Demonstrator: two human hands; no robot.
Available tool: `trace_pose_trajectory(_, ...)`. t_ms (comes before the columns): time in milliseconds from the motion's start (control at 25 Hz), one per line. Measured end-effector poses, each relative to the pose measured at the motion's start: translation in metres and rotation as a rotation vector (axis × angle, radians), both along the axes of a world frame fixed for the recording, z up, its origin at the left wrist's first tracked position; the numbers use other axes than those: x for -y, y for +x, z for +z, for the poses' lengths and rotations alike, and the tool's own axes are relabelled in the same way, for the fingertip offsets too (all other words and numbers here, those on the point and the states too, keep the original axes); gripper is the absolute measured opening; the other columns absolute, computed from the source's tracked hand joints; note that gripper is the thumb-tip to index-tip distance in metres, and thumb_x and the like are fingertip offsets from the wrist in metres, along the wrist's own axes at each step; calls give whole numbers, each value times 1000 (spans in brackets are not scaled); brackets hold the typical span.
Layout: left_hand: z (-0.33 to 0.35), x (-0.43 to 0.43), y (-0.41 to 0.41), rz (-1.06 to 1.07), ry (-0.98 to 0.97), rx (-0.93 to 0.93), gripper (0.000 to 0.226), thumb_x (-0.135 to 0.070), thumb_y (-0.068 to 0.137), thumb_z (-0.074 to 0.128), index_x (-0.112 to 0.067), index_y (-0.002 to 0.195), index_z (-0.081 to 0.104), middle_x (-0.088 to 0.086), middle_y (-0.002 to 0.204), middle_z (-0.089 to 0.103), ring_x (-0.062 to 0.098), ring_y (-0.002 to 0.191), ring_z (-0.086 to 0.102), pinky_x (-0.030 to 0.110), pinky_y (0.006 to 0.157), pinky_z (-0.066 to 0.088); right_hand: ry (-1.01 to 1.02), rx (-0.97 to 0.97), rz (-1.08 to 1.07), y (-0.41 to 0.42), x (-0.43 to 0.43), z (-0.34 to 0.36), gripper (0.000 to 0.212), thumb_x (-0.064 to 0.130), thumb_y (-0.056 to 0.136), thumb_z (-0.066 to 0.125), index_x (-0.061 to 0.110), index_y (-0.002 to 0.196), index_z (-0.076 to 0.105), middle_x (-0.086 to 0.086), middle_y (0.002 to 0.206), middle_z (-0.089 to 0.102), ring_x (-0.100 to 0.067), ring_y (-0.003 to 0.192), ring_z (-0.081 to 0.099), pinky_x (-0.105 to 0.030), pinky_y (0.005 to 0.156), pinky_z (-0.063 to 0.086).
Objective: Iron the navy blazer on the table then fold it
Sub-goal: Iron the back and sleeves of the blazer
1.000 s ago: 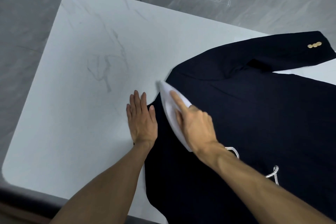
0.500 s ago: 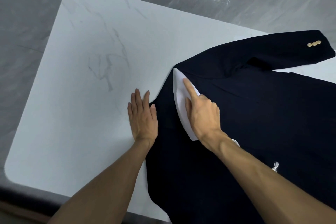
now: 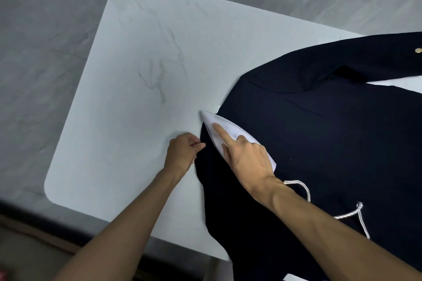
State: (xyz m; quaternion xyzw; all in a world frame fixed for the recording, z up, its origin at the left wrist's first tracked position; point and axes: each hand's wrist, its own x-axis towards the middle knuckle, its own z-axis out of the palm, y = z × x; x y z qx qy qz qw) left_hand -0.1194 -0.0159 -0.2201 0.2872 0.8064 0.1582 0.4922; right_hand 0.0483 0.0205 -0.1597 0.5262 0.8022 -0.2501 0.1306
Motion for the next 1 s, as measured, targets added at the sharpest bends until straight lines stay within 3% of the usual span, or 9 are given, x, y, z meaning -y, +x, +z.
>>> trace_pose_trajectory(200, -9, 4, -4, -90, -37, -151, 17, -28, 87, 75, -12, 85, 70, 1, 83, 71, 17, 72, 65, 30, 72, 53, -12, -35, -16, 6, -1, 8, 56, 31, 105, 31, 48, 151, 4, -3, 83, 42, -28, 59, 42, -34, 59, 31)
trace_pose_trajectory(280, -11, 4, -4, -80, -43, -162, 19, -30, 85, 76, -14, 80, 70, -1, 80, 70, 17, 77, 67, 31, 75, 54, 3, -19, 41, 2, 3, 4, 59, 30, 103, 37, 47, 151, 8, -3, 78, 40, -28, 53, 40, -34, 53, 30)
trace_pose_trajectory(400, -10, 2, -4, -14, -59, -144, 20, -30, 82, 79, -14, 77, 69, -1, 79, 71, 17, 76, 67, 34, 79, 56, 35, 60, 127, -2, 5, -5, 71, 19, 93, 54, 41, 150, 18, -2, 68, 35, -26, 40, 33, -29, 40, 17)
trace_pose_trajectory(520, -11, 0, -5, -7, -75, -147, 22, -29, 80, 82, -14, 73, 68, 0, 77, 71, 18, 75, 68, 35, 79, 57, 26, 92, 196, 0, -1, -1, 79, 8, 91, 48, 40, 152, 10, -4, 73, 36, -26, 42, 37, -30, 40, 16)
trace_pose_trajectory(600, -9, -2, -5, -16, -89, -160, 24, -30, 78, 83, -15, 69, 66, 1, 75, 71, 20, 74, 68, 37, 78, 57, 47, 112, 216, 5, -8, 0, 77, 11, 93, 47, 41, 152, 7, -4, 75, 37, -26, 44, 40, -31, 42, 22)
trace_pose_trajectory(720, -7, -7, -8, -50, -114, -161, 25, -29, 79, 83, -14, 67, 66, 2, 70, 70, 21, 69, 67, 35, 75, 57, 107, 136, 118, 8, -14, -2, 75, 17, 90, 59, 40, 150, 21, -2, 68, 36, -20, 35, 21, -27, 39, 8)
trace_pose_trajectory(880, -4, -9, -9, -68, -122, -162, 25, -29, 79, 83, -13, 67, 68, 0, 65, 67, 18, 64, 65, 32, 73, 56, 65, 103, 35, 10, -21, -7, 70, 19, 101, 42, 45, 151, 0, -3, 80, 45, -20, 44, 32, -32, 46, 26)
trace_pose_trajectory(1000, -2, -9, -8, -70, -127, -171, 26, -30, 78, 83, -14, 66, 67, -2, 62, 65, 17, 61, 62, 30, 71, 55, 102, 76, -84, 4, -22, -7, 69, 18, 101, 43, 46, 151, 5, -3, 76, 44, -21, 47, 36, -33, 51, 31)
